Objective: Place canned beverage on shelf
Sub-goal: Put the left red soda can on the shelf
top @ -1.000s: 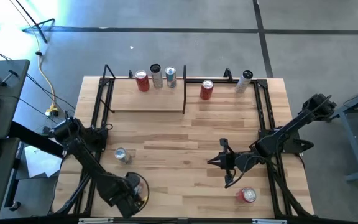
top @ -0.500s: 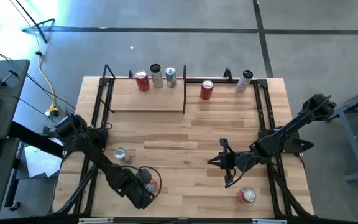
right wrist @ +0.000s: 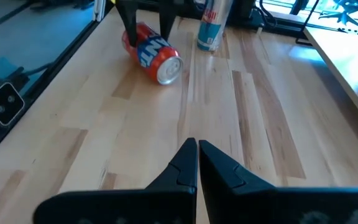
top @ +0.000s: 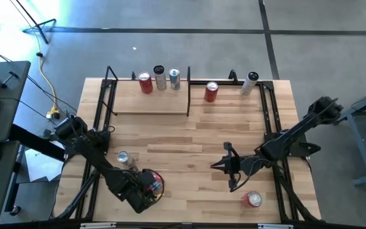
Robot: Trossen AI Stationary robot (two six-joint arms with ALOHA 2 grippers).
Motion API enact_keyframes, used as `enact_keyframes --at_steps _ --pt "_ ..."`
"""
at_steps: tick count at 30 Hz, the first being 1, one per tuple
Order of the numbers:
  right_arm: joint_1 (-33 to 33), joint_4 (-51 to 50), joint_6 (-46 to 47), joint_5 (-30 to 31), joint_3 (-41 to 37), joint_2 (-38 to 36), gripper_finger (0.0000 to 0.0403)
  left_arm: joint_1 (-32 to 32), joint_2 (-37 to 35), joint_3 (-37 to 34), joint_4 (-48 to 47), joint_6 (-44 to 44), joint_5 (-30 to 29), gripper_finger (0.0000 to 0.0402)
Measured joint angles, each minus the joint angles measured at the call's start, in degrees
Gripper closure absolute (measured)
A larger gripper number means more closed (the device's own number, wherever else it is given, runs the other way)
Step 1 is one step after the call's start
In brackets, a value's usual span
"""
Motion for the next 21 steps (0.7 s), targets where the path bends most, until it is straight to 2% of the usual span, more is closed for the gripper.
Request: enact_keyframes --at_steps 4,8,13,15,18,21 --pt "0.0 5.6 -0.4 0.3 0.0 4.4 0.0403 -0.4 -0.2 0.1 0.6 2.0 -3.6 0.0159" --pt "0.0 15.8 -0.4 2.3 0.0 10.8 0.0394 -0.7 -1.1 0.1 1.1 3.5 -7.3 0.0161" --pt "-0.1 28.8 0.6 2.4 0.0 18.3 0.034 -0.9 -2.6 0.3 1.5 5.4 -11.6 0.0183" --pt "-0.3 32.3 1.3 2.4 0.0 20.9 0.0309 -0.9 -2.7 0.3 1.6 6.7 -10.7 0.0203" --pt "-0.9 34.8 2.8 2.3 0.0 23.6 0.0261 -0.2 -2.6 0.3 1.6 7.9 -6.1 0.0229" --pt "-1.8 35.2 4.4 2.4 0.0 24.6 0.022 1.6 -2.5 0.4 1.8 10.6 -2.8 0.0235"
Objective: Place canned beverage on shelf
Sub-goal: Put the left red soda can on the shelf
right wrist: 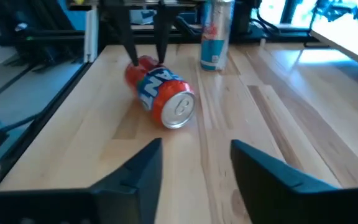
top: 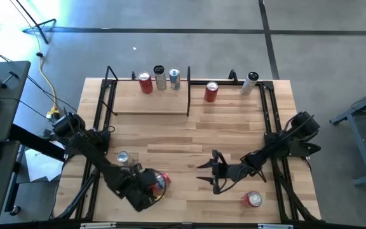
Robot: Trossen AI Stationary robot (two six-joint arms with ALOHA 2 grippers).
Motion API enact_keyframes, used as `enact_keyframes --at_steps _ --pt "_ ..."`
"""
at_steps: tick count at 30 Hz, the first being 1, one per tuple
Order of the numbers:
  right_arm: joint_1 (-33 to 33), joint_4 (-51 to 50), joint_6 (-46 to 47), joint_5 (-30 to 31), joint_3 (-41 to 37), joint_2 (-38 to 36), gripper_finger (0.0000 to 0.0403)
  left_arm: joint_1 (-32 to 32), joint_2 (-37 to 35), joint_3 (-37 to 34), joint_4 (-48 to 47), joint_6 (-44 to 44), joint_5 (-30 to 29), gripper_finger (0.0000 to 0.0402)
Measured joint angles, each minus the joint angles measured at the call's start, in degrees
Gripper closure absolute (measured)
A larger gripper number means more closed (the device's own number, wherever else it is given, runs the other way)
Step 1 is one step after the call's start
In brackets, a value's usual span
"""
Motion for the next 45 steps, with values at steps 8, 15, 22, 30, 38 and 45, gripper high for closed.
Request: enact_keyframes --at_steps 8,15,22,30,38,45 --pt "-0.7 0.0 1.2 -0.1 0.2 0.1 0.0156 9.0 -0.4 4.2 1.5 9.0 14.1 0.0169" --pt "-0.7 0.0 0.8 -0.1 0.2 0.1 0.0151 14.3 -0.2 4.6 2.9 11.4 22.1 0.0134" --pt "-0.7 0.0 -0.3 -0.1 0.2 0.0 0.0151 14.4 2.3 4.6 2.0 13.3 22.4 0.0132" --pt "-0.7 0.0 -0.3 0.1 0.2 0.0 0.0151 14.4 5.5 4.7 4.4 17.0 21.3 0.0132" --pt "-0.7 -0.2 -1.4 0.1 0.2 0.0 0.0151 14.3 7.6 4.6 7.1 21.0 19.9 0.0132" --pt "-0.7 -0.2 -1.8 0.1 0.2 0.0 0.0151 14.3 9.0 3.1 10.9 23.7 20.7 0.0133"
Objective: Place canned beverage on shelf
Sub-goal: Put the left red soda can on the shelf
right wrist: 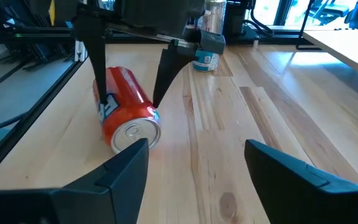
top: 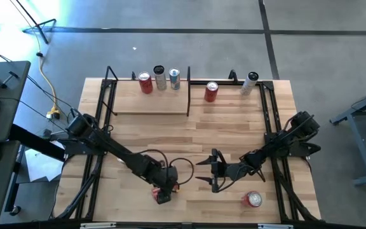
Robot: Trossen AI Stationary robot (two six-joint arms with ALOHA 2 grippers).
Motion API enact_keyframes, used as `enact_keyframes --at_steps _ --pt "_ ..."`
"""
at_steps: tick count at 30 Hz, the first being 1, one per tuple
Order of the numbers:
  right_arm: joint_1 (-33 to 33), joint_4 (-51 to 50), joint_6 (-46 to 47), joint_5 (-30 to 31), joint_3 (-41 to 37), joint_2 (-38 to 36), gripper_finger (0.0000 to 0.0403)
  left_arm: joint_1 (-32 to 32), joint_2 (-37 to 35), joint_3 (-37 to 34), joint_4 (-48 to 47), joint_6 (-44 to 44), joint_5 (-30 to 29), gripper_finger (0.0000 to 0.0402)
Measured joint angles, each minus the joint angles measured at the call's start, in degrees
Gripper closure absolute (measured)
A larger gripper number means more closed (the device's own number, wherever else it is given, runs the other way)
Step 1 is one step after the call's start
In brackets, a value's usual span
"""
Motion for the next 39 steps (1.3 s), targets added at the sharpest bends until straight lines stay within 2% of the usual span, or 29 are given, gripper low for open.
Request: enact_keyframes --at_steps 5,14,18,22,26,30,34,37,39 --pt "0.0 0.0 0.0 0.0 0.0 0.0 0.0151 -0.2 -0.7 -0.1 0.1 2.3 -1.0 0.0165" --pt "0.0 0.6 0.0 0.0 0.0 0.0 0.0151 -3.1 -4.5 -0.5 -1.1 6.6 -10.9 0.0254" --pt "0.0 1.7 0.3 -0.1 0.0 0.0 0.0151 -4.1 -5.1 -0.5 -1.2 8.2 -12.3 0.0296" --pt "-0.2 4.0 0.5 -0.3 0.1 0.8 0.0151 -4.6 -9.0 -0.9 -4.6 8.5 -15.2 0.0346" --pt "-0.3 3.2 0.3 -1.5 3.4 3.4 0.016 -7.0 -16.0 -0.5 -9.3 3.5 -22.7 0.0395" --pt "-0.8 -2.9 0.2 -2.9 8.8 5.9 0.0214 -13.0 -19.0 -0.5 -14.4 -4.9 -27.6 0.0396" --pt "-2.1 -10.6 0.3 -2.9 13.6 7.4 0.031 -19.5 -18.1 -2.4 -18.2 -15.5 -31.6 0.0401" --pt "-3.9 -13.2 0.1 -2.3 15.6 8.1 0.038 -20.7 -17.1 -5.5 -18.4 -20.0 -36.4 0.0401" --pt "-5.6 -13.4 -1.0 -2.1 16.4 8.1 0.0394 -19.1 -16.6 -6.1 -18.8 -19.8 -39.6 0.0401"
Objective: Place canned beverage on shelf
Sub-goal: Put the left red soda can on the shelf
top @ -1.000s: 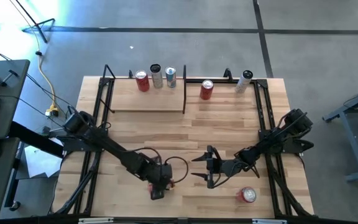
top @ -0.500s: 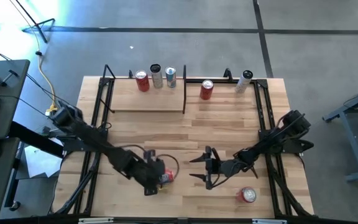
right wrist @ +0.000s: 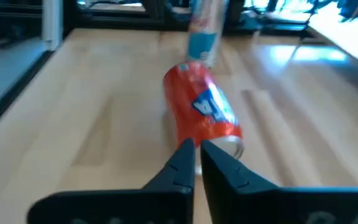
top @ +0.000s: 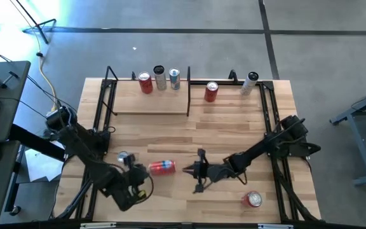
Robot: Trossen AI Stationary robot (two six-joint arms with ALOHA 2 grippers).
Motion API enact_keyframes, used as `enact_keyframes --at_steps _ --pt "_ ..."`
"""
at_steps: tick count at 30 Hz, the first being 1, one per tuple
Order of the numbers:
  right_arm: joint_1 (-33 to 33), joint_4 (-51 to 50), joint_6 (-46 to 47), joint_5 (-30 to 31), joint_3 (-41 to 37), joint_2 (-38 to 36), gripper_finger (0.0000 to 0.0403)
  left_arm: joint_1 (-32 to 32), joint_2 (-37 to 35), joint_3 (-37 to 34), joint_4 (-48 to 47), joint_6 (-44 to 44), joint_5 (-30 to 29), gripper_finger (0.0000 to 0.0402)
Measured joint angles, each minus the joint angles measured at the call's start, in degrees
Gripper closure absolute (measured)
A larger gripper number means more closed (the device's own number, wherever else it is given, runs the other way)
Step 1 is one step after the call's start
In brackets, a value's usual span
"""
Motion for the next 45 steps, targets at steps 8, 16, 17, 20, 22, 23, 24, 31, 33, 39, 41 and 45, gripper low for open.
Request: enact_keyframes --at_steps 8,16,17,20,22,23,24,31,33,39,41,45 --pt "-4.5 -2.5 1.5 -3.2 2.4 0.0 0.0281 14.5 0.6 0.1 2.1 21.0 -0.9 0.0401" --pt "-8.0 -2.7 -1.7 -2.8 2.4 1.1 0.0151 26.2 2.6 -0.4 2.8 32.9 3.3 0.0401" --pt "-8.8 -3.0 -2.7 -2.9 2.4 1.2 0.0141 27.0 2.6 -1.3 4.0 33.8 4.0 0.0401" --pt "-11.7 -1.5 -5.6 -5.8 2.4 2.4 0.0119 28.8 2.7 -5.0 8.5 35.1 7.4 0.0401" --pt "-13.4 0.7 -8.5 -8.9 2.4 3.4 0.0113 29.3 2.4 -7.1 12.0 35.6 7.1 0.0401" --pt "-14.2 1.5 -10.2 -10.1 2.4 3.8 0.0113 29.5 2.3 -8.0 13.8 36.0 6.7 0.0401" --pt "-14.9 2.4 -11.8 -11.6 2.4 4.2 0.0113 29.6 2.4 -8.5 14.8 36.2 6.0 0.0401" --pt "-19.4 5.7 -18.2 -17.5 2.4 6.8 0.0112 28.6 2.2 -9.1 18.5 39.9 7.0 0.0401" --pt "-20.6 6.6 -18.4 -18.8 2.4 7.4 0.0112 28.1 2.1 -9.2 19.8 41.0 7.7 0.0401" --pt "-22.6 9.0 -15.9 -27.9 2.4 9.0 0.0112 27.7 2.1 -9.3 20.5 41.6 8.6 0.0401" --pt "-22.7 10.3 -15.7 -28.0 2.4 9.9 0.0112 27.7 2.1 -9.3 20.8 41.7 8.6 0.0401" --pt "-23.8 14.0 -15.9 -28.3 2.6 12.1 0.0112 27.8 2.1 -9.3 21.7 42.5 8.4 0.0401"
